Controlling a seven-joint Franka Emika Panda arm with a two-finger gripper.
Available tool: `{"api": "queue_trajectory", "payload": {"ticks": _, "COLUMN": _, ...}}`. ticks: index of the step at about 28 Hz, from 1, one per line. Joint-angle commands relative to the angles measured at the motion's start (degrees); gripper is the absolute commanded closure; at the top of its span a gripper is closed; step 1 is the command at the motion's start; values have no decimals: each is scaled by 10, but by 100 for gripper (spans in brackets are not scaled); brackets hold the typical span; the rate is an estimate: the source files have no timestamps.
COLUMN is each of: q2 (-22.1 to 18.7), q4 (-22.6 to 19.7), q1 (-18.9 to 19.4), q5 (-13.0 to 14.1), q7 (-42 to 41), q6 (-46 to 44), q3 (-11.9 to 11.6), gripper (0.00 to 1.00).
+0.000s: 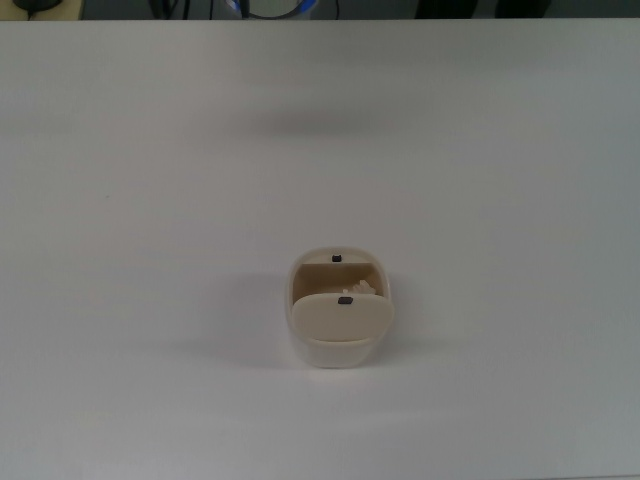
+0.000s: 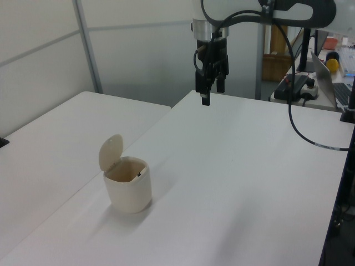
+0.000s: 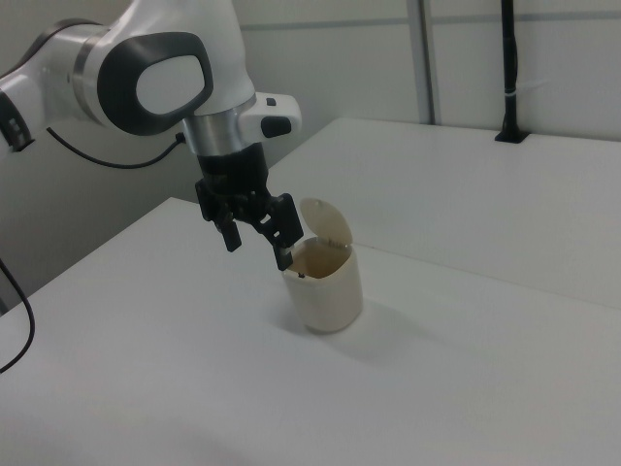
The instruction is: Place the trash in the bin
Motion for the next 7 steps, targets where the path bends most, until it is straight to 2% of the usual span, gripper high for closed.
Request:
{"api": "queue_trajectory", "payload": {"ticks": 1, "q2": -9, "q4": -8, "q1": -5, "q5": 8, "q7": -15, "q6": -8, "q3": 0, "gripper": 0}}
{"api": "queue_trajectory", "payload": {"ticks": 7, "q2": -7, "q4": -7, "q1": -2, "q5": 6, "q7": -10, "q6": -3, "q3": 4, "gripper": 0}}
